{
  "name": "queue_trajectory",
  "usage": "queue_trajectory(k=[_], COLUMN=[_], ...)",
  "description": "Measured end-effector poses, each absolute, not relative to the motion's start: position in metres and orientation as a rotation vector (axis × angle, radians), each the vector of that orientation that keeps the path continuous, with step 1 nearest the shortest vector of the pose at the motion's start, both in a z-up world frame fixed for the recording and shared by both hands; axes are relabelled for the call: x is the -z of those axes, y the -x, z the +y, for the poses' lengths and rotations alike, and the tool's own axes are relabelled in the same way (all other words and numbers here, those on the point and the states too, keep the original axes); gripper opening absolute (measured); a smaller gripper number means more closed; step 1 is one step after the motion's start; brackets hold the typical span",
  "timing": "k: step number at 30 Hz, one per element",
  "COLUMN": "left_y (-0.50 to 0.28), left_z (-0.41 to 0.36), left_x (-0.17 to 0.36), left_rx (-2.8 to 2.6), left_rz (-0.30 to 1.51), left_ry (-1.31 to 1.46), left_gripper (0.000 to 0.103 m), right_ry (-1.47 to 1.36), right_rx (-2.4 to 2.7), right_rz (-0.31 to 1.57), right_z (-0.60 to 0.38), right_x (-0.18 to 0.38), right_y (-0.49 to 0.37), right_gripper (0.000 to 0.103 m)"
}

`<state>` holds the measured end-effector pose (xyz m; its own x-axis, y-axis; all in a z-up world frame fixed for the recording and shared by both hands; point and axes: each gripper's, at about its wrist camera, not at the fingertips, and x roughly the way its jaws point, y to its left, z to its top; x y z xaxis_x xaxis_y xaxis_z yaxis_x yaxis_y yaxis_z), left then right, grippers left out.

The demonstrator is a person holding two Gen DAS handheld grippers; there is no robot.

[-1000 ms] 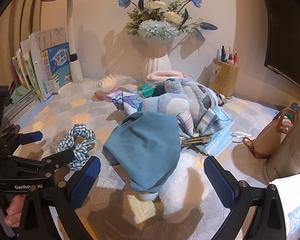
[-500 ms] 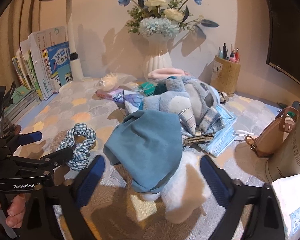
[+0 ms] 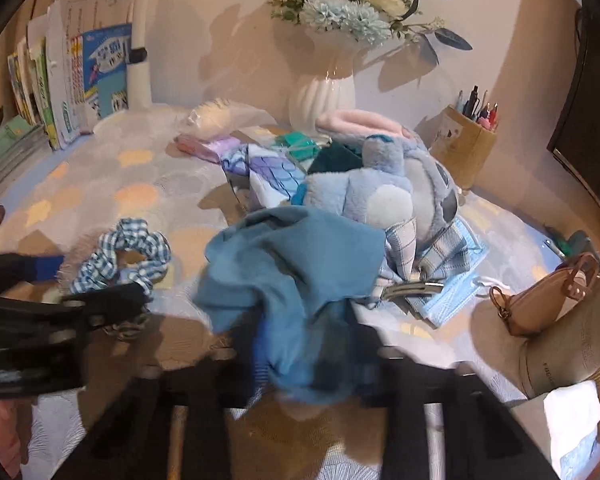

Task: Organize soft objects
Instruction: 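Close left tool on fluffy ball and scrunchie while right tool grasps teal cloth, then carry both held items over to the amber glass plate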

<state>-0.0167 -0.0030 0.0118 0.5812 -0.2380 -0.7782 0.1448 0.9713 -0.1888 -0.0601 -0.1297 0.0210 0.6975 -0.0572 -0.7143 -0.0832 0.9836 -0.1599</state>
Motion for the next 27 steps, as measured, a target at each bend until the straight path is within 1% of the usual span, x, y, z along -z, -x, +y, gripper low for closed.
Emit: queue_trajectory(k=[1,2,4,8,11,13,16,21,25,27], left_y=[0.017,0.019,0.025,0.032,0.031,0.033,0.032,0.035,0.036,0.036], left_z=[-0.003,-0.001,0.005,0.010,0.015,0.022,0.028,0.025,0.018,0.017], left_x=[-0.013,-0.016,-0.021,-0.023,-0.014,-0.017,-0.014,-0.016,-0.016,-0.017], left_rx=[0.230,0.231,0.243,0.269,0.277,0.282,0.283,0.288,0.289,0.295], left_rz=[0.921,0.907,0.875,0.857,0.878,0.842,0.845,0.818,0.811,0.812], left_ry=[0.110,0.122,0.137,0.150,0.189,0.226,0.263,0.249,0.202,0.191], left_gripper=[0.048,0.043,0.043,0.043,0.043,0.043,0.043,0.043,0.044,0.044], right_ry=[0.174,0.156,0.075,-0.054,-0.133,-0.163,-0.161,-0.149,-0.177,-0.157], right_rx=[-0.018,-0.020,-0.070,-0.139,-0.170,-0.175,-0.160,-0.177,-0.280,-0.311], right_rz=[0.799,0.798,0.795,0.777,0.754,0.754,0.776,0.902,0.969,0.993], right_z=[-0.132,-0.136,-0.147,-0.166,-0.179,-0.186,-0.192,-0.188,-0.163,-0.149], right_x=[-0.022,-0.024,-0.028,-0.048,-0.068,-0.080,-0.089,-0.062,-0.016,-0.001], right_y=[0.061,0.061,0.065,0.086,0.112,0.131,0.154,0.147,0.121,0.115], right_gripper=[0.014,0.010,0.007,0.007,0.007,0.007,0.007,0.007,0.007,0.010])
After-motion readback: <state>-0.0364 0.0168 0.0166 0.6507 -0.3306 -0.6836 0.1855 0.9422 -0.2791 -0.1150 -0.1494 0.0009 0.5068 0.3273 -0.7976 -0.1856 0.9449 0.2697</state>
